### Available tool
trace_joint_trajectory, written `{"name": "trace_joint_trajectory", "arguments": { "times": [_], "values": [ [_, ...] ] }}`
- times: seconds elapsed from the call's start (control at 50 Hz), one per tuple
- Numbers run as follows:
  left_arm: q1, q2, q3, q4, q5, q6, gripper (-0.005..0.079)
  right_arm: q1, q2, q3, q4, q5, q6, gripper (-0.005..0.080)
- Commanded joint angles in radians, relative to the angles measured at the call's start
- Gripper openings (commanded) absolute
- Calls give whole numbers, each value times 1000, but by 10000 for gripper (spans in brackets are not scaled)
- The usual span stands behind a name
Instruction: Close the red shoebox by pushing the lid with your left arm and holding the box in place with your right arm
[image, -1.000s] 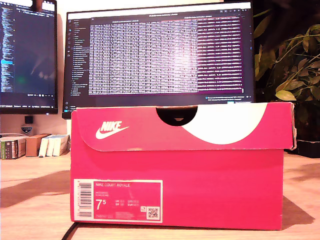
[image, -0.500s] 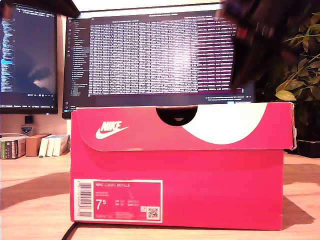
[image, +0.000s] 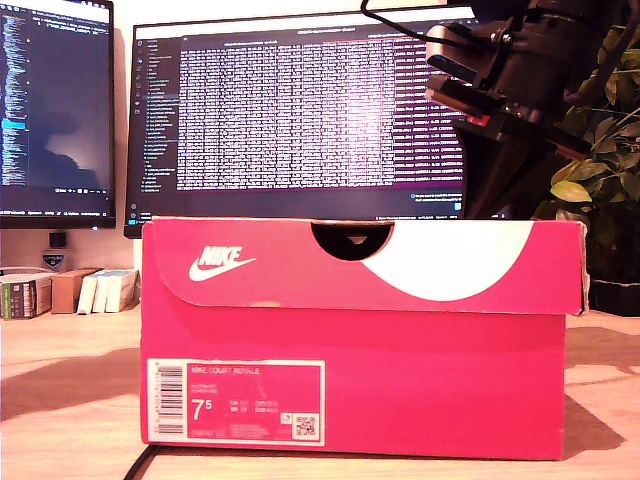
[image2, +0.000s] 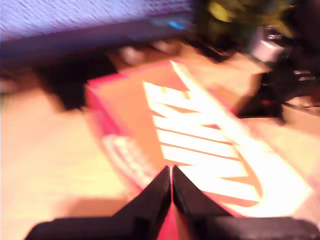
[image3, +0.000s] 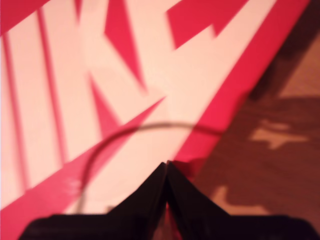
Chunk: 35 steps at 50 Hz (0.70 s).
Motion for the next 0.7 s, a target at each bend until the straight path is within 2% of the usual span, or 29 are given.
{"name": "trace_joint_trajectory", "arguments": {
  "times": [0.0,0.14,0.38,0.68],
  "values": [
    [-1,-29,11,8,-26,39,-19,9,-63,-17,27,23,-9,-13],
    [16,-57,10,14,-45,82,-19,9,-167,-17,110,68,-2,-12],
    [97,-66,3,43,-30,158,-19,1,-357,-17,192,197,-29,-13],
    [303,-122,-56,45,68,197,-19,-141,-543,-18,187,215,-88,-13]
  ]
}}
